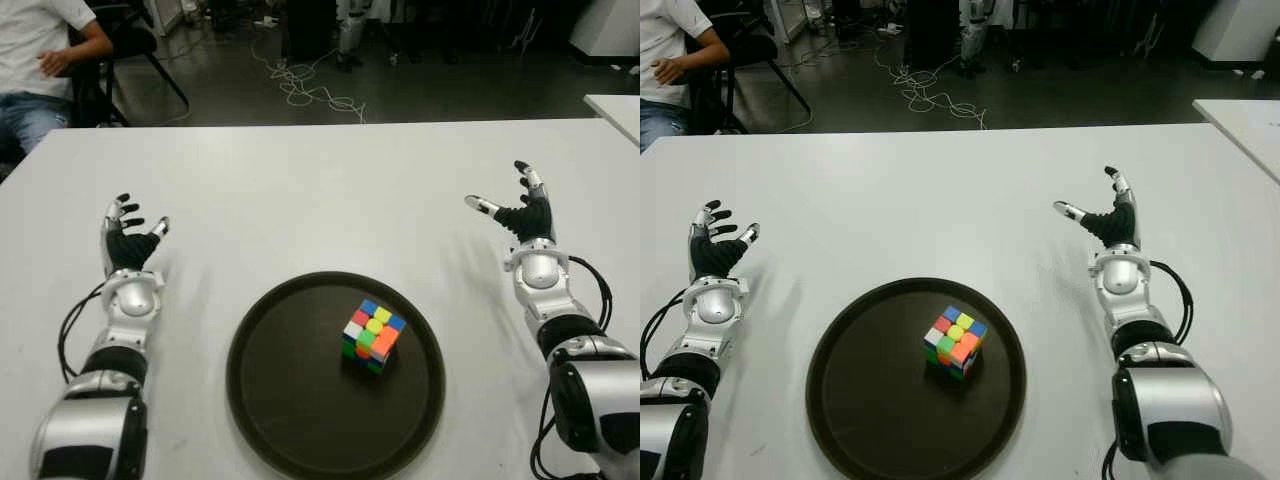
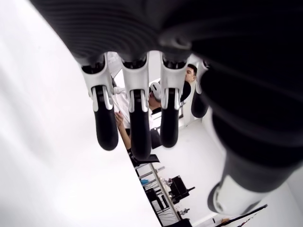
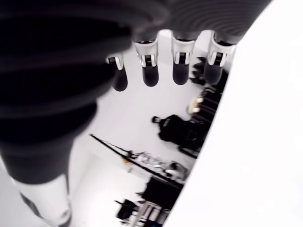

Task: Pick up the Rubik's Cube and put it in the plate

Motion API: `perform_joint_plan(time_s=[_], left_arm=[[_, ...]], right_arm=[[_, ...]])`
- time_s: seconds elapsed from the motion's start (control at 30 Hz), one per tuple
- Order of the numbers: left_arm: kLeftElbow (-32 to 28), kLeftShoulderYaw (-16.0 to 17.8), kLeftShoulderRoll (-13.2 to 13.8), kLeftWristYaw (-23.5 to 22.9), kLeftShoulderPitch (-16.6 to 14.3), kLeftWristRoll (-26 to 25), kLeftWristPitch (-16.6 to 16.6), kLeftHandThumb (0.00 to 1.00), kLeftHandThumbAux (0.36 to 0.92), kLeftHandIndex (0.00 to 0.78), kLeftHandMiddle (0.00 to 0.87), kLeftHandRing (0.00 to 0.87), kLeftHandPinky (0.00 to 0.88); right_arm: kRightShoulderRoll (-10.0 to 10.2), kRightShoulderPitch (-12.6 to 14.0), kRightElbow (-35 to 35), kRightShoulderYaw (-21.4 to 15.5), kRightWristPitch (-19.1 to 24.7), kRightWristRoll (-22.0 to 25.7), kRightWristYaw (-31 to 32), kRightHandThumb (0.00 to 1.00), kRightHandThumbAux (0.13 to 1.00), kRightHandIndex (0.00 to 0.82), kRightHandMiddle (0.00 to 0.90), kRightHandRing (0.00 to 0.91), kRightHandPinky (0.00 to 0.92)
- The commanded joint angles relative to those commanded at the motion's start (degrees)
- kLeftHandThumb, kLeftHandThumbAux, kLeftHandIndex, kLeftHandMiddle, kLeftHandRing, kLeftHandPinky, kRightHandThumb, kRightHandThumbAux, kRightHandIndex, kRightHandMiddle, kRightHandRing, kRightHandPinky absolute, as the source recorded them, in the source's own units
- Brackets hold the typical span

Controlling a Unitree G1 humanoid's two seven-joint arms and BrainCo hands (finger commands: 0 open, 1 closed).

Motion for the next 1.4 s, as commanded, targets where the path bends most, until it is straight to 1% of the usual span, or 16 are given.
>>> perform_joint_plan(time_s=[0.13,0.27,0.43,0.5,0.83,0.93,1.13,1.4], left_arm=[[0.3,-0.3,0.2,0.0,0.0,0.4,-1.0,0.134,0.754,0.165,0.225,0.263,0.337],[0.7,-0.1,0.1,-0.1,-0.1,0.1,-1.8,0.120,0.745,0.157,0.215,0.245,0.284],[1.2,0.0,0.0,0.0,-0.4,0.1,-2.2,0.111,0.738,0.161,0.219,0.240,0.269],[1.3,0.1,0.0,0.0,-0.5,0.0,-2.3,0.110,0.738,0.161,0.218,0.242,0.277],[1.6,0.0,0.1,-0.1,-0.7,0.1,-2.0,0.116,0.735,0.163,0.228,0.271,0.343],[1.6,0.0,0.2,-0.1,-0.8,0.1,-2.0,0.114,0.741,0.165,0.230,0.275,0.343],[1.5,0.1,0.1,0.0,-0.8,0.0,-1.3,0.110,0.747,0.166,0.217,0.252,0.311],[1.3,0.1,0.2,-0.1,-0.9,0.0,-0.1,0.116,0.762,0.163,0.223,0.257,0.316]], right_arm=[[0.0,-0.1,0.1,0.1,0.2,0.0,0.2,0.000,0.726,0.041,0.020,0.014,0.015],[0.2,-0.2,-0.1,0.7,0.2,-0.5,0.2,0.000,0.721,0.048,0.032,0.023,0.018],[0.0,-0.3,0.0,1.5,0.1,-1.2,0.4,0.000,0.715,0.049,0.033,0.024,0.017],[0.1,-0.3,0.0,1.6,0.0,-1.3,0.5,0.000,0.713,0.048,0.032,0.023,0.016],[0.2,-0.9,0.7,0.8,1.5,-0.5,2.5,0.000,0.694,0.049,0.043,0.030,0.024],[0.2,-0.9,0.7,0.7,1.7,-0.5,2.6,0.000,0.689,0.048,0.039,0.029,0.024],[0.6,-1.1,0.6,0.3,2.5,-0.1,3.0,0.000,0.675,0.045,0.031,0.016,0.008],[0.7,-1.0,0.4,0.1,2.1,-0.1,3.1,0.000,0.665,0.044,0.021,0.015,0.020]])
